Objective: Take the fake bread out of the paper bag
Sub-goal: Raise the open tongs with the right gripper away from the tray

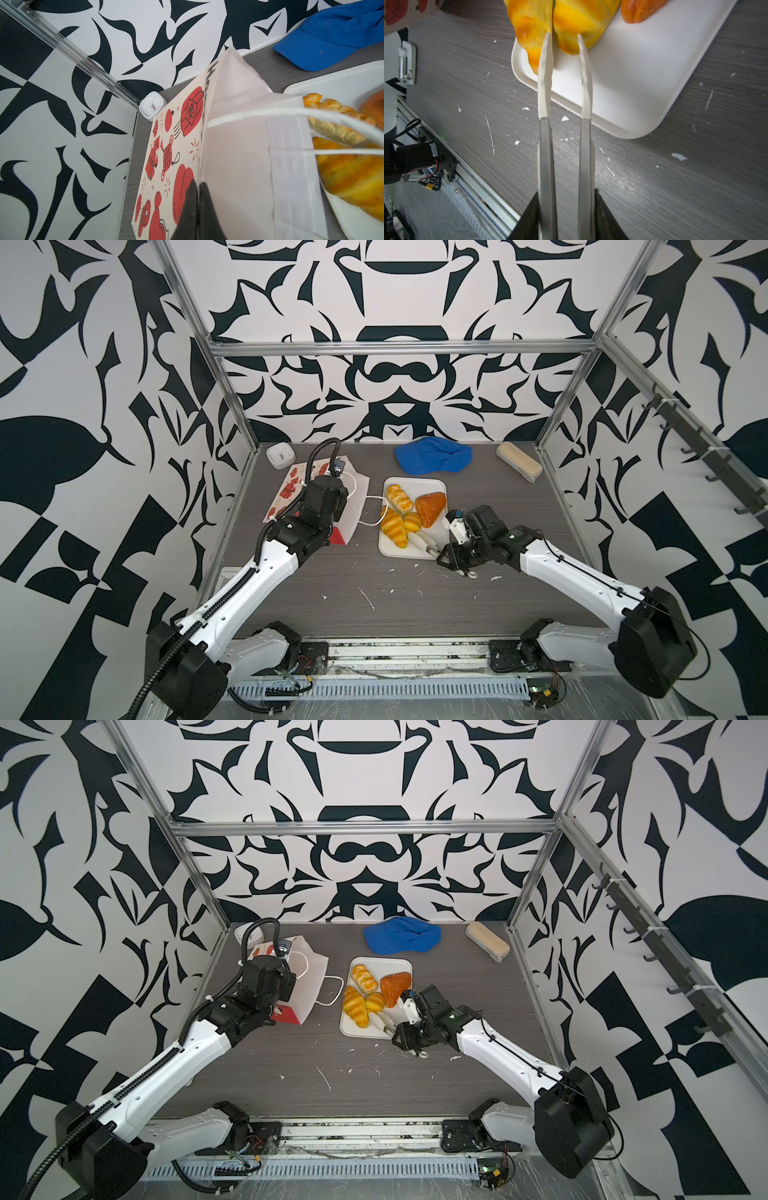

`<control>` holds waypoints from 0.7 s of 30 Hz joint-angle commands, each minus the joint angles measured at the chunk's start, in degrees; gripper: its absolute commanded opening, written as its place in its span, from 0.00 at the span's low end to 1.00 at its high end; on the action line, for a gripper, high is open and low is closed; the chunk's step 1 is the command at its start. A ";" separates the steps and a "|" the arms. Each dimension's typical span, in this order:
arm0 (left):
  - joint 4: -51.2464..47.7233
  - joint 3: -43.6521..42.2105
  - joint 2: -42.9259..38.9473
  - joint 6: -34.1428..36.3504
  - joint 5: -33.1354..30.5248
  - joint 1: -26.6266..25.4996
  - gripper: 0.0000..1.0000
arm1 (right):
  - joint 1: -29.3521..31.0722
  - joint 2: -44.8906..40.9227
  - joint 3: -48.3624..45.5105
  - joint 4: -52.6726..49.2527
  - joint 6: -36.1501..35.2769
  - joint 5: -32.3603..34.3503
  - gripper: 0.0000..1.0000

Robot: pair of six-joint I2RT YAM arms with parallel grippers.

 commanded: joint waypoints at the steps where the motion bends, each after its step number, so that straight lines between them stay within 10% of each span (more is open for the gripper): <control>1: 0.65 -0.03 0.36 -0.78 0.59 0.17 0.00 | -0.33 -4.17 2.98 -0.12 -0.63 1.17 0.40; 21: -1.95 2.79 6.38 3.38 6.06 -3.16 0.00 | 2.36 -4.42 14.23 10.15 -1.99 -11.43 0.28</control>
